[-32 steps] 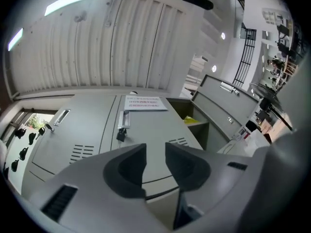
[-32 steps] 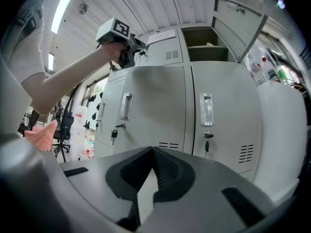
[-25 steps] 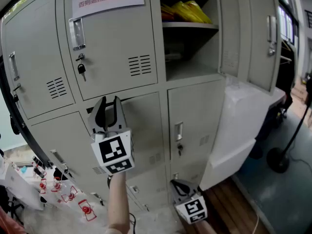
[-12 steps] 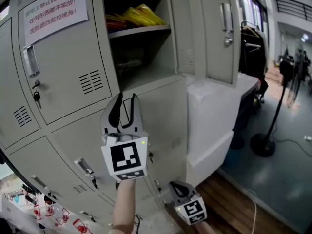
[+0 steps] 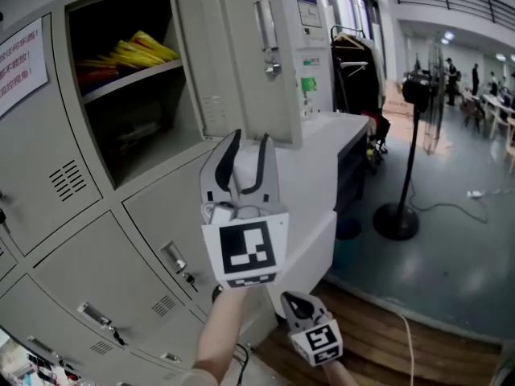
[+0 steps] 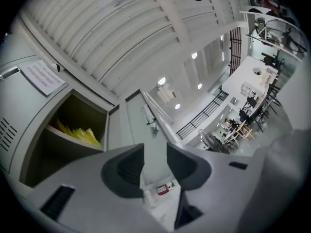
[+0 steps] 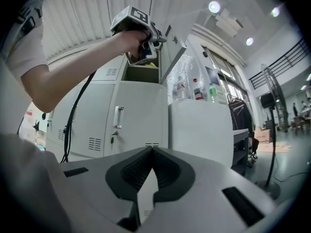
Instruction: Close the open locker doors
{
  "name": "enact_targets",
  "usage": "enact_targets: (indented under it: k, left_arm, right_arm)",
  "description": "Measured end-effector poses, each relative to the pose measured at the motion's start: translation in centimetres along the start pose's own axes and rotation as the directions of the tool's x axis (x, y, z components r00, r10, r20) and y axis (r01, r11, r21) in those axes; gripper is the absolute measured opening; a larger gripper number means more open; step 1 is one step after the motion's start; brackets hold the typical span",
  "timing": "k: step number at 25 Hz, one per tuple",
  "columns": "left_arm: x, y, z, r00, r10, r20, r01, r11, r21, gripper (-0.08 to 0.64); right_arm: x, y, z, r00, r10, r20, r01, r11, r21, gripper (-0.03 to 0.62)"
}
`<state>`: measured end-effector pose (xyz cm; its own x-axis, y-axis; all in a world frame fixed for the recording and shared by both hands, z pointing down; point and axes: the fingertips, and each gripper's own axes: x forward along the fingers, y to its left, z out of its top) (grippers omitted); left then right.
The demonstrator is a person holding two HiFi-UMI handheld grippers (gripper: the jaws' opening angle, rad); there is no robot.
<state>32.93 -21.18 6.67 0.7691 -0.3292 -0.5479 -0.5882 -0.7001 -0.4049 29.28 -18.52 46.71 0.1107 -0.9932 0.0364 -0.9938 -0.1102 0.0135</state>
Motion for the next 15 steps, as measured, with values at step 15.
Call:
enact_targets:
  k: [15]
  left_arm:
    - [5.0,-6.8,-1.2,0.997,-0.076,0.021,0.077,0.993,-0.087,0.129]
  right_arm:
    - [-3.9,-8.6,-3.1,0.983,-0.183,-0.004,0.183,0.983,0.030,0.005]
